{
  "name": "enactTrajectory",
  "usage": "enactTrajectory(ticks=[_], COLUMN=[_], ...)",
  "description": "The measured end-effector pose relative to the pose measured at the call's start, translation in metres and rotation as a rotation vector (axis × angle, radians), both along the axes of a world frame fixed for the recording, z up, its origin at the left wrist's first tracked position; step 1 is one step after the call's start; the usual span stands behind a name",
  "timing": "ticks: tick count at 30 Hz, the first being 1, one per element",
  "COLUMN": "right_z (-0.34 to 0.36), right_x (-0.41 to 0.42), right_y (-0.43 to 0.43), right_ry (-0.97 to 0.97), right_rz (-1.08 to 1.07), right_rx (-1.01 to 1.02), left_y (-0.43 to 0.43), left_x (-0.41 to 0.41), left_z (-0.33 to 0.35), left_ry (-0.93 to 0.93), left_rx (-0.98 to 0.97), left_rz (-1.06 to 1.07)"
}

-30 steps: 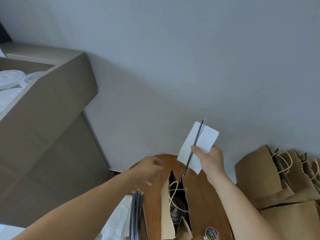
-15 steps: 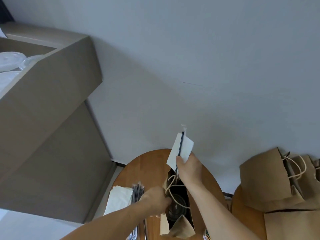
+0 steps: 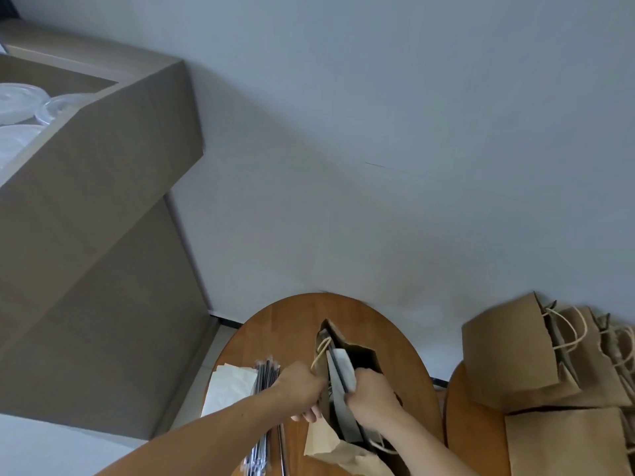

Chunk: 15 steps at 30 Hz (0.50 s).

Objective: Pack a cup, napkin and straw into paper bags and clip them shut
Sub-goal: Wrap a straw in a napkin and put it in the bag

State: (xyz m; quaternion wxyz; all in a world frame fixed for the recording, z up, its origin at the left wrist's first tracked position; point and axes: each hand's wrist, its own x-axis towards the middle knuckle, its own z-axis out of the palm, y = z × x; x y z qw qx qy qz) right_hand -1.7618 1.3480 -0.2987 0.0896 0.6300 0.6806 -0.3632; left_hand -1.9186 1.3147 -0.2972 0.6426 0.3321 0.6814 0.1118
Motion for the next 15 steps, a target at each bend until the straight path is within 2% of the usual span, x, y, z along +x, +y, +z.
enactTrajectory(ticks=[6,11,15], right_z=[-0.037,-0.069,-0.079], right_x=[-0.014,-0.023,-0.022], right_y=[0.006,0.010,0.009], right_ry=[-0.059,-0.062,-0.032], right_rz=[-0.066,-0.142,-0.290], right_rx=[-0.048,-0.107,-0.113], left_y=[-0.008,-0.015,-0.017], left_x=[-0.006,-0.015,-0.020], left_z=[-0.010,-0.011,-0.013], left_ry=[0.176,0.240,0.308], left_rx=[0.114,0.116,0.134], left_rz=[-0.129,-0.163,-0.162])
